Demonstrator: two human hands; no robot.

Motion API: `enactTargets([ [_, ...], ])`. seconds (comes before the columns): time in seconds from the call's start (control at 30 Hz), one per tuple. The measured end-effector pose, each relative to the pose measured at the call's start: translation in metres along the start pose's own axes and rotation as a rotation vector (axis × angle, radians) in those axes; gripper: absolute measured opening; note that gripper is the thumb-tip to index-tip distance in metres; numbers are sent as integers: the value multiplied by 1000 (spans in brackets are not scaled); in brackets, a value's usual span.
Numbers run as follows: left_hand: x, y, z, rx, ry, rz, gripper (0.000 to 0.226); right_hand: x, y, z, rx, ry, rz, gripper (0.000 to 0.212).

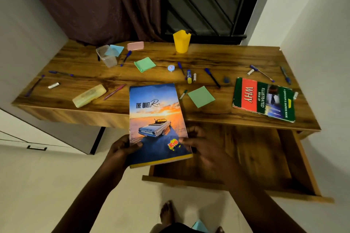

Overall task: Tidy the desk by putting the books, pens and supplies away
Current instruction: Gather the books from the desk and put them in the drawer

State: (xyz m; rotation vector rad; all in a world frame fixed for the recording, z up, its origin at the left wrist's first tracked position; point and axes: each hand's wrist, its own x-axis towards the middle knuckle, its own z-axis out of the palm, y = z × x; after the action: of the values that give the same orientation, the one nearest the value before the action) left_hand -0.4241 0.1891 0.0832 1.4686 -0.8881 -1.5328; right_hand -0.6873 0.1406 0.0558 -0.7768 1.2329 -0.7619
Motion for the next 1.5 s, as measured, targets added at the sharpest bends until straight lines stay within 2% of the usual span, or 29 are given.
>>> enactTargets([
  [0.07,-17,-13,8,40,-50,-18,38,-21,13,-17,11,-22,2,44],
  [0.2,-42,-35,28,83,-120,-67,40,-53,40,-47,-33,-52,-17,70],
  [0.5,-63,-77,64,49,-233,-197,50,-95,79,-95,-53,-17,94,73],
  [0.73,-30,-79,83,138,-125,-285,52,-78,85,-110,-35,70,136,72],
  [0.9,19,-83,95,265,-78,-280,32,-54,69,-110,-51,154,129,46],
  [1.03,61,-88,105,323,-41,-252,20,-24,72,-109,-91,240,141,35],
  [1.13,81,-97,111,347,-38,-262,23,-4,76,-108,-159,259,176,27],
  [1.23,93,-113,110,417,-53,-237,35,12,84,-111,-238,268,204,33],
  [1.37,118,-153,102,542,-35,-195,44,35,110,-121,-302,282,258,59],
  [1.5,115,-149,106,682,17,-193,41,32,105,-117,-374,292,255,48],
])
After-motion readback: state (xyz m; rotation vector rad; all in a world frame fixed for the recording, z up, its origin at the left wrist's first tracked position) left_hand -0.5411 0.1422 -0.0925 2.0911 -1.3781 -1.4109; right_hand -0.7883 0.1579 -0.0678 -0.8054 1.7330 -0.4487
